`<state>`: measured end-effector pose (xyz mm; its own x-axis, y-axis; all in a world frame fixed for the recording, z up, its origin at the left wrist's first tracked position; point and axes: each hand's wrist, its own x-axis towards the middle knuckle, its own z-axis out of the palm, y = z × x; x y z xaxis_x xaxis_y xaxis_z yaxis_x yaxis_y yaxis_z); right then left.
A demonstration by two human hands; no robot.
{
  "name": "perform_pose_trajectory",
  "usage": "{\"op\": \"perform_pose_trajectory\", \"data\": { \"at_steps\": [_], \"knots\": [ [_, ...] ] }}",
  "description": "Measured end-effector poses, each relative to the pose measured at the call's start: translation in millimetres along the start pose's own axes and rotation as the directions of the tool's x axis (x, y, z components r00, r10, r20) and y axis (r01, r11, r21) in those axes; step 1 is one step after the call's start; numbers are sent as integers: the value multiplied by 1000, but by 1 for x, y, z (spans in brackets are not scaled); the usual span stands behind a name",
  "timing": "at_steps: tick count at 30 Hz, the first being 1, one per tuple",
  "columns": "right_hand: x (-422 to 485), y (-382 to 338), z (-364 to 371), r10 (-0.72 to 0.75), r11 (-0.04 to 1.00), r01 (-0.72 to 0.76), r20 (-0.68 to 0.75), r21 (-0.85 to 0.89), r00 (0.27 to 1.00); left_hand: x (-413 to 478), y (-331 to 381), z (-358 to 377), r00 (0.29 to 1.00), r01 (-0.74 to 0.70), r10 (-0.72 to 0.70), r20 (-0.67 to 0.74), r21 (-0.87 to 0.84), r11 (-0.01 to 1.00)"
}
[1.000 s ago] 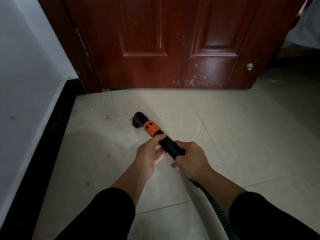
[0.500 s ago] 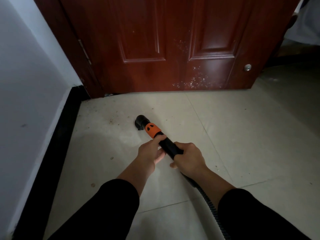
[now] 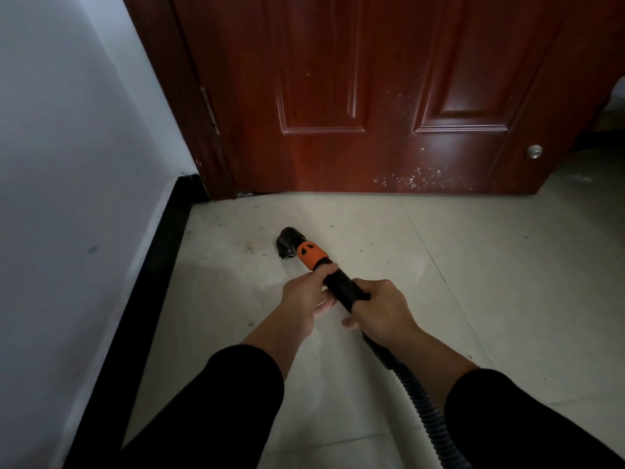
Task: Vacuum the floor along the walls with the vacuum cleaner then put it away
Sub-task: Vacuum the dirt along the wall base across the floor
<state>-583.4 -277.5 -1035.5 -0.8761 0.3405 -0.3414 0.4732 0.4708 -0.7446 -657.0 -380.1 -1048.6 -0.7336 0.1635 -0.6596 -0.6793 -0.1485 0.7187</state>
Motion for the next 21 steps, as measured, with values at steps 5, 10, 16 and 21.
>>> {"op": "perform_pose_trajectory", "data": {
  "at_steps": [5, 10, 16, 21],
  "knots": [
    [19, -4, 2, 18, 1000, -18, -12, 7, 1000, 16, 9, 1, 999, -28, 27, -17, -22, 999],
    [33, -12, 4, 16, 1000, -16, -3, 20, 1000, 29, 17, 1, 999, -38, 37, -10, -53, 998],
    [51, -21, 7, 13, 999, -14, 17, 35, 1000, 43, 27, -5, 999, -49, 49, -3, -74, 996],
    [60, -29, 12, 4, 999, -5, 30, 42, 1000, 50, 35, -11, 998, -68, 67, -9, -94, 993]
  ]
}}
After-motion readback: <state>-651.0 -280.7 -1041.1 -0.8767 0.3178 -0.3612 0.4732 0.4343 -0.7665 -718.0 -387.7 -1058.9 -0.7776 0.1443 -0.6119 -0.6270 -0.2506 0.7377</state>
